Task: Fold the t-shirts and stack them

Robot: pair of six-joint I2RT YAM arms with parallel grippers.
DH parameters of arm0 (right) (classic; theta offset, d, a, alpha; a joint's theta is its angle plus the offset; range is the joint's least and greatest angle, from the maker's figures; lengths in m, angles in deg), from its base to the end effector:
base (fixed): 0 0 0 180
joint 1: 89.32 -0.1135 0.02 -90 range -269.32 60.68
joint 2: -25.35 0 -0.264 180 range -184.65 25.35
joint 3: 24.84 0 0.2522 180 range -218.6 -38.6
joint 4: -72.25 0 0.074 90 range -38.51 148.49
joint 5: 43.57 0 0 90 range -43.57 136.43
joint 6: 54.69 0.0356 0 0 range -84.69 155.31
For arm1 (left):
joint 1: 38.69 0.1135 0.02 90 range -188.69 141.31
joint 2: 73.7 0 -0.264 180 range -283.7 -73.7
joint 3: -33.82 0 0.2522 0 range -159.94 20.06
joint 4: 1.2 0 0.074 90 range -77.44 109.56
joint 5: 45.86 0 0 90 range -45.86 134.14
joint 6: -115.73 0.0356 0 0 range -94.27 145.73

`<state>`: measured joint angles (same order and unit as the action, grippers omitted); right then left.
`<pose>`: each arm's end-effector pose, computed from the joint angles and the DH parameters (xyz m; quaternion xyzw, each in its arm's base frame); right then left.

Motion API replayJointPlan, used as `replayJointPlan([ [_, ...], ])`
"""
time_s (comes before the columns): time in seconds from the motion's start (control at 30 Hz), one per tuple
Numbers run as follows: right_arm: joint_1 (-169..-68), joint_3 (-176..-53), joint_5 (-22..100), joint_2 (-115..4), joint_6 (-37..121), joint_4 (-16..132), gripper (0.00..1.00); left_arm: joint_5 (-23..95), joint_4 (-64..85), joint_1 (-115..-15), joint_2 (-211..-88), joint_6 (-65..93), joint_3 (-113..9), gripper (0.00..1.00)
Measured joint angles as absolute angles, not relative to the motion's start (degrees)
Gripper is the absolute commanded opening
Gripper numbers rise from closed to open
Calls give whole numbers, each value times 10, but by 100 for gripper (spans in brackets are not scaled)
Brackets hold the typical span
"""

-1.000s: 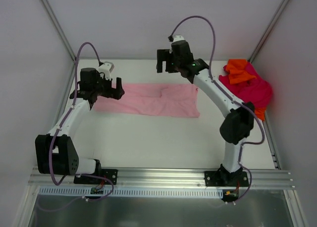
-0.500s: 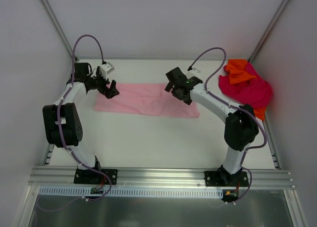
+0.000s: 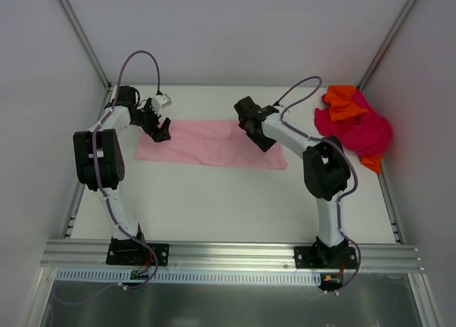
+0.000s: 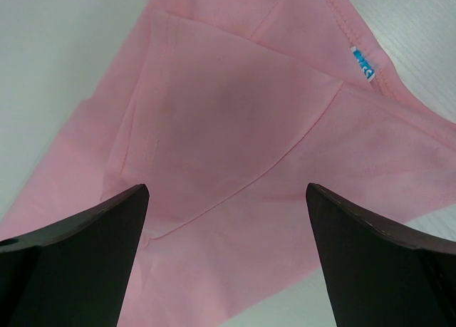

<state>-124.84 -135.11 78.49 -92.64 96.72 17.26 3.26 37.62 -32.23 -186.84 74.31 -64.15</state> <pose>0.3704 0.2412 0.2202 0.2727 0.8957 -0.0082 0.3512 0.4264 0.0248 0.2086 0.4210 0.7928 -0.1607 0.4103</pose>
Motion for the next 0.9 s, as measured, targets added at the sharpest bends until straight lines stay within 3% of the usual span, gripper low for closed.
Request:
replayJointPlan([
  [0.57,-1229,-1293,769,-891,960,214,100,194,430,-380,-1929,762,-660,99],
  [0.9,-1229,-1338,770,-927,946,232,100,228,406,-384,-1908,686,-628,98],
])
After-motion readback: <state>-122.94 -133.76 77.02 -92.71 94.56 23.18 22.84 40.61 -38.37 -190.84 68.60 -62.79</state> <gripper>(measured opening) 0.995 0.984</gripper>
